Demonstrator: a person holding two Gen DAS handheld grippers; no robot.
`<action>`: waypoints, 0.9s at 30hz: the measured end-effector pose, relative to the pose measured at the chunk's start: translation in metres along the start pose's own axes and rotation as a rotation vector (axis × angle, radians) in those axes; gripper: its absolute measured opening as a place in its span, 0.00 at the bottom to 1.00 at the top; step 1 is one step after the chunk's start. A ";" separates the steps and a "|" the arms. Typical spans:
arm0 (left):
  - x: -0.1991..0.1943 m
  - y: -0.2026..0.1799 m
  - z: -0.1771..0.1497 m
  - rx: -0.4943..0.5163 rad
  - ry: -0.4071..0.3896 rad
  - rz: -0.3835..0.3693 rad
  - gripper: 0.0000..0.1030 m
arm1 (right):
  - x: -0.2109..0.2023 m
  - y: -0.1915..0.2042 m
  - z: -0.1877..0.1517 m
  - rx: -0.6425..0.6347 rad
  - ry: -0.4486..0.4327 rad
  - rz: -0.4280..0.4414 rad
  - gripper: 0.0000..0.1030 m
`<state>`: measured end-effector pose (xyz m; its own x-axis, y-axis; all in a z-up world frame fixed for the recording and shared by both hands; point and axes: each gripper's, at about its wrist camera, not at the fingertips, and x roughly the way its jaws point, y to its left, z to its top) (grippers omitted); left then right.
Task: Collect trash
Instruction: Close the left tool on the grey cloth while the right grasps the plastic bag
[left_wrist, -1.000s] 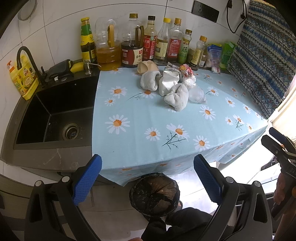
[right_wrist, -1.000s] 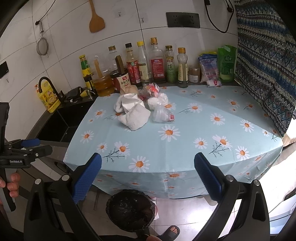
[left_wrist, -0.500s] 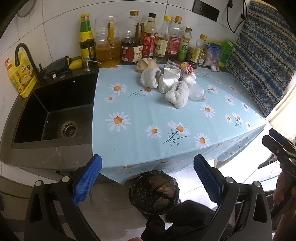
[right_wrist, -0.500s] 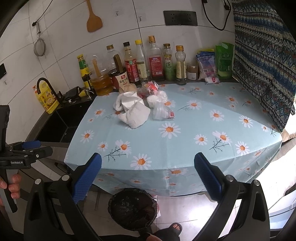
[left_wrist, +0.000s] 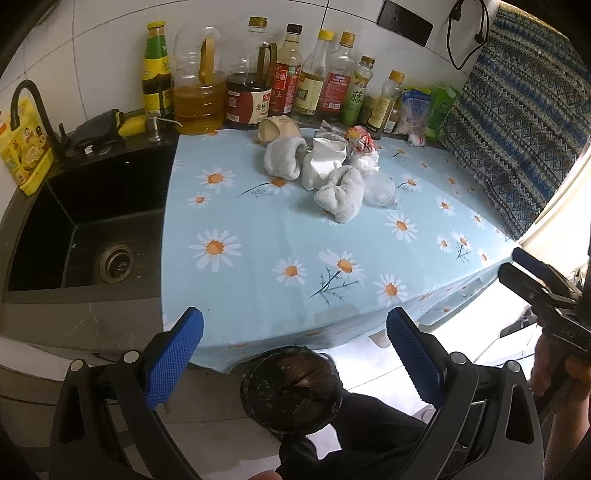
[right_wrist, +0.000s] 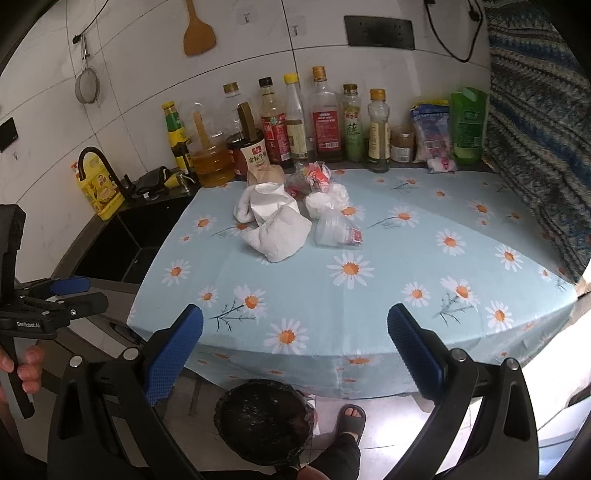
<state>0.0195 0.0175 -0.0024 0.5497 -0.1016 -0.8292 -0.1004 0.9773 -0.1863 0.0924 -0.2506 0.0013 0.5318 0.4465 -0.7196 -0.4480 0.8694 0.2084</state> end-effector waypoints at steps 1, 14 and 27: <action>0.003 0.000 0.003 -0.005 -0.001 -0.003 0.94 | 0.005 -0.003 0.002 0.006 0.013 0.004 0.96; 0.081 -0.025 0.051 -0.037 0.069 -0.078 0.94 | 0.088 -0.069 0.030 0.059 0.156 0.086 0.93; 0.170 -0.048 0.102 -0.003 0.131 -0.085 0.92 | 0.147 -0.101 0.068 0.061 0.220 0.170 0.88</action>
<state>0.2030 -0.0281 -0.0808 0.4438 -0.2076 -0.8718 -0.0606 0.9636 -0.2603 0.2640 -0.2584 -0.0805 0.2813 0.5361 -0.7960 -0.4696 0.8002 0.3730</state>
